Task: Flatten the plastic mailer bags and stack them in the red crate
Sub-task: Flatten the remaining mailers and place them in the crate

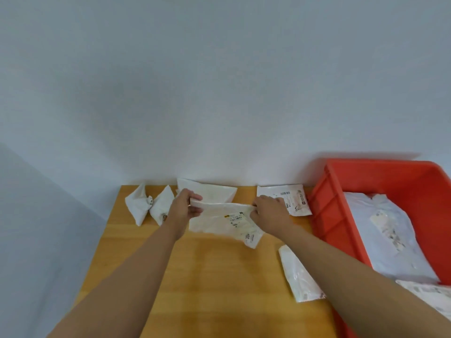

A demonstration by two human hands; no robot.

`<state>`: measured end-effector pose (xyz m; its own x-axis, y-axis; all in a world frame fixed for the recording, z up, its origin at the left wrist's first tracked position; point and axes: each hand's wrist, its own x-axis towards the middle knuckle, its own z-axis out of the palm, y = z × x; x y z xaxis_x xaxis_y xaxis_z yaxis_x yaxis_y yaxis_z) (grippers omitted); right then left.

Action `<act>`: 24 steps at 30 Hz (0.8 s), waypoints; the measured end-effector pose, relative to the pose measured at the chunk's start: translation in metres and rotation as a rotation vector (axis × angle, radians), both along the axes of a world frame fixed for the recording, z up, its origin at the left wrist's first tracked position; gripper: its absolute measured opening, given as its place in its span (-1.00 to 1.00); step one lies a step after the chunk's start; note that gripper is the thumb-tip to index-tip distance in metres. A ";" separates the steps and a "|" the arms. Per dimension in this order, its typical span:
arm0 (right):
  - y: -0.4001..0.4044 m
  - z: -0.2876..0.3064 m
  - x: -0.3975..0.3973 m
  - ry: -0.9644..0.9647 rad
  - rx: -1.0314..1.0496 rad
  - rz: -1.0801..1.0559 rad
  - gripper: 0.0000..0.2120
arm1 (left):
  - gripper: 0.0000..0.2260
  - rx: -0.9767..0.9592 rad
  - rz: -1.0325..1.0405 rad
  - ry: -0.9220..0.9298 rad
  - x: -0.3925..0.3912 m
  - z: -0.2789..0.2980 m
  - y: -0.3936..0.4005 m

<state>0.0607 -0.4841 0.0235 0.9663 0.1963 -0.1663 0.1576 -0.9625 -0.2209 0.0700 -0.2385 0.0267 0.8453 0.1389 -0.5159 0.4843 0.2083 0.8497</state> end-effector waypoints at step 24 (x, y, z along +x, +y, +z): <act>0.001 -0.109 -0.091 0.480 -0.144 0.395 -0.23 | -0.50 1.113 -0.913 0.123 -0.102 -0.126 0.015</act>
